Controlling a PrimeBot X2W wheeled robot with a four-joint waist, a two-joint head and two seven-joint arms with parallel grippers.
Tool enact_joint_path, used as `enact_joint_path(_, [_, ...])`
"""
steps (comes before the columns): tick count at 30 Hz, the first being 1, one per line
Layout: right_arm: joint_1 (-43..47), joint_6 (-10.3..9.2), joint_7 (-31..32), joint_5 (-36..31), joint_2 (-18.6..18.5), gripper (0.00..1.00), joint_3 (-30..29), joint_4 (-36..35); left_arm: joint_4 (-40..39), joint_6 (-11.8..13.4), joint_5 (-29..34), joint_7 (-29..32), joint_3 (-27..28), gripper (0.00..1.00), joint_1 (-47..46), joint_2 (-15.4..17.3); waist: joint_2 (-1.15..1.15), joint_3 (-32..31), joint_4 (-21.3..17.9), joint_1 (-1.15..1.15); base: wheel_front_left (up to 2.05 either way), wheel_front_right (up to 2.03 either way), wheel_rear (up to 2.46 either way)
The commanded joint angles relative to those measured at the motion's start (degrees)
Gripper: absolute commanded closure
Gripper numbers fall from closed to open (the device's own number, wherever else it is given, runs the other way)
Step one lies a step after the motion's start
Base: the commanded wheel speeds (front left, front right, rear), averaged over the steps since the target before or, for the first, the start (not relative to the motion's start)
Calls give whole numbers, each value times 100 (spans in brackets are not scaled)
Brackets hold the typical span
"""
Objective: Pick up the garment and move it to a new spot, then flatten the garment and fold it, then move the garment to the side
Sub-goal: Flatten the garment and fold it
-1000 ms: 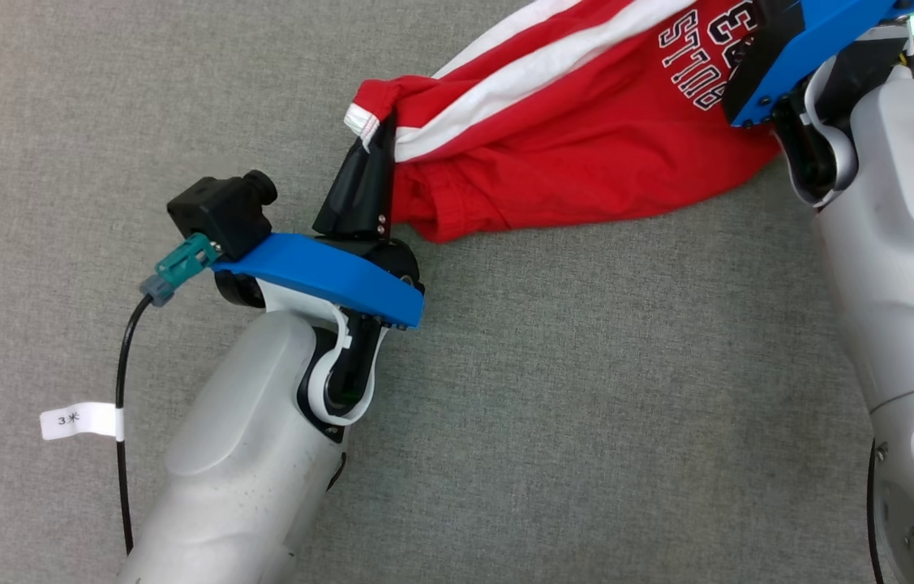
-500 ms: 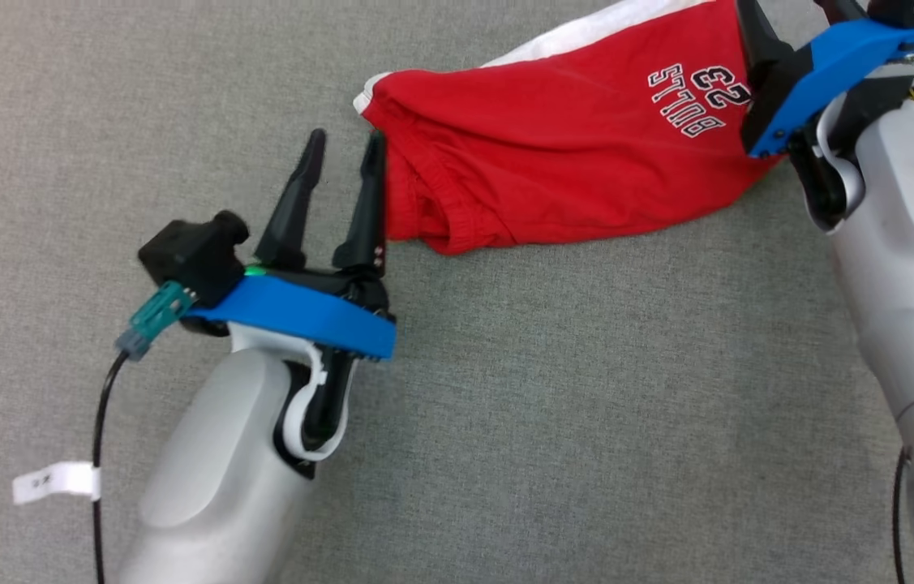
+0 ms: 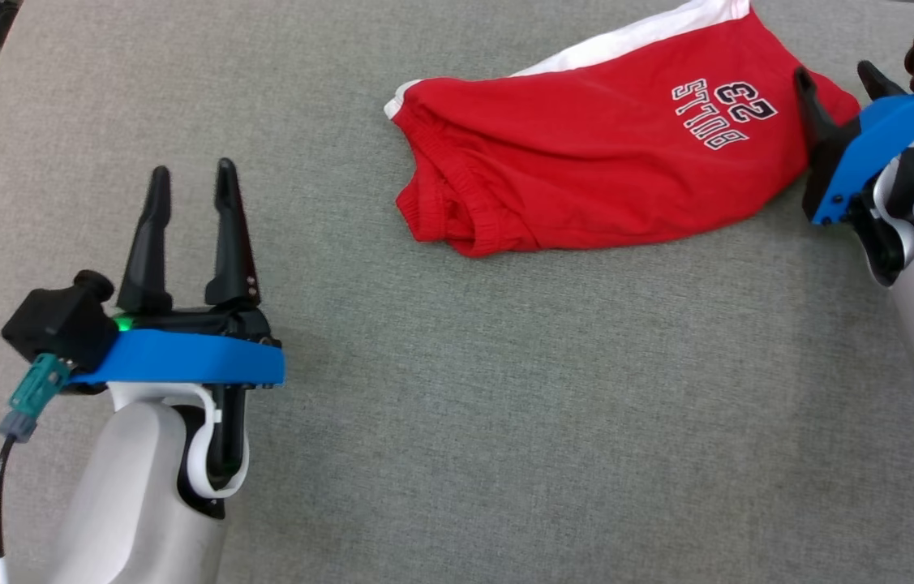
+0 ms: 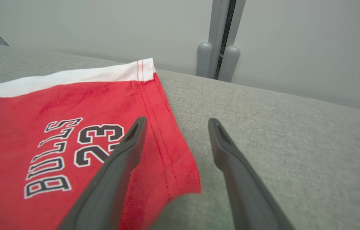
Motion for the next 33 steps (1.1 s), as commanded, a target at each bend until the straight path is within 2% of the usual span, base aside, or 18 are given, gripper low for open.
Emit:
enact_joint_path(1, [110, 4, 65, 43, -88, 0, 13, 72, -55, 33, 115, -25, 171, 0, 102, -7, 0, 42, 74, 1, 0, 0, 0])
enact_joint_path(10, [289, 4, 497, 227, -21, 0, 143, 221, -82, -47, 512, -25, 633, 0, 436, -172, 0, 56, 171, 1, 0, 0, 0])
enact_joint_path(11, [316, 4, 545, 262, 9, 32, 174, 220, -75, -58, 556, -25, 686, 0, 467, -204, 0, 50, 169, 1, 0, 0, 0])
enact_joint_path(12, [342, 4, 594, 301, 47, 100, 210, 201, -70, -73, 594, -25, 734, 0, 491, -224, 0, 44, 165, 1, 0, 0, 0])
enact_joint_path(22, [642, 4, 128, 827, 65, 100, 397, -311, 101, -250, 969, -25, 1106, 0, 667, -344, 0, -277, -75, 1, 0, 0, 0])
enact_joint_path(33, [2165, 4, -599, 1868, -44, 100, 429, -1343, 148, -341, 1257, -26, 1348, 0, 1014, -370, 0, -980, -601, 1, 0, 0, 0])
